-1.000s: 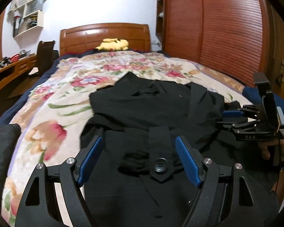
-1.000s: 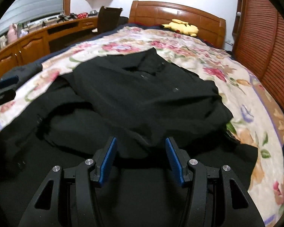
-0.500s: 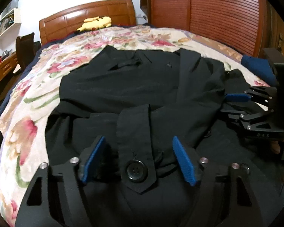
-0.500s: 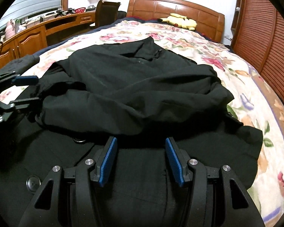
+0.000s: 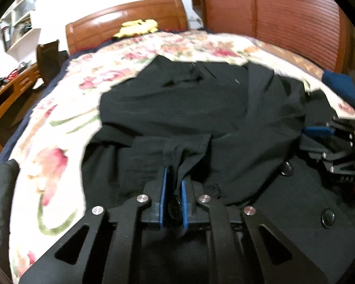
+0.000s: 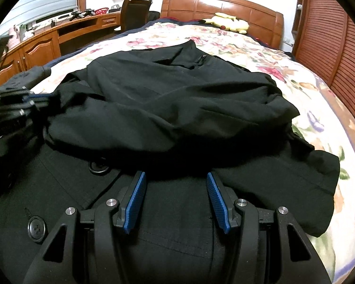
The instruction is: Fold large clothes
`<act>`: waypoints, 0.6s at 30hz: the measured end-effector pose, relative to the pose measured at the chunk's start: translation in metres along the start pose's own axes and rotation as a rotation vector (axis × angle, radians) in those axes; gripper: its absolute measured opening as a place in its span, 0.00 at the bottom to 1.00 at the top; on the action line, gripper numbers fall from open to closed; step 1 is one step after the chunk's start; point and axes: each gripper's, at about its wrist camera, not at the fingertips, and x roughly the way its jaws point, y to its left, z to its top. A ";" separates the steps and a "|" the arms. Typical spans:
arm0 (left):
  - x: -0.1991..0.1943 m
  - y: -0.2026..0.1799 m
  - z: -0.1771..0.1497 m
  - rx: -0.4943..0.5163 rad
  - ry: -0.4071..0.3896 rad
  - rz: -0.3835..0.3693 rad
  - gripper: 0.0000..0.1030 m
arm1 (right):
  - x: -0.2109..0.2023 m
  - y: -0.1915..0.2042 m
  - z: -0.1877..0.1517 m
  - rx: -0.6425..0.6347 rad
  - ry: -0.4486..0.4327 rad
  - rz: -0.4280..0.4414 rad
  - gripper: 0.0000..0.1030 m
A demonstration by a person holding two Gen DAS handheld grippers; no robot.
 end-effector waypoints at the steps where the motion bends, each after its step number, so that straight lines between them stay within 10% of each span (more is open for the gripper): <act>1: -0.004 0.006 0.000 -0.015 -0.011 0.002 0.10 | 0.001 -0.002 0.000 0.001 0.000 0.001 0.53; 18: -0.057 0.064 -0.018 -0.121 -0.093 0.053 0.10 | 0.003 -0.004 0.000 -0.005 -0.001 0.000 0.53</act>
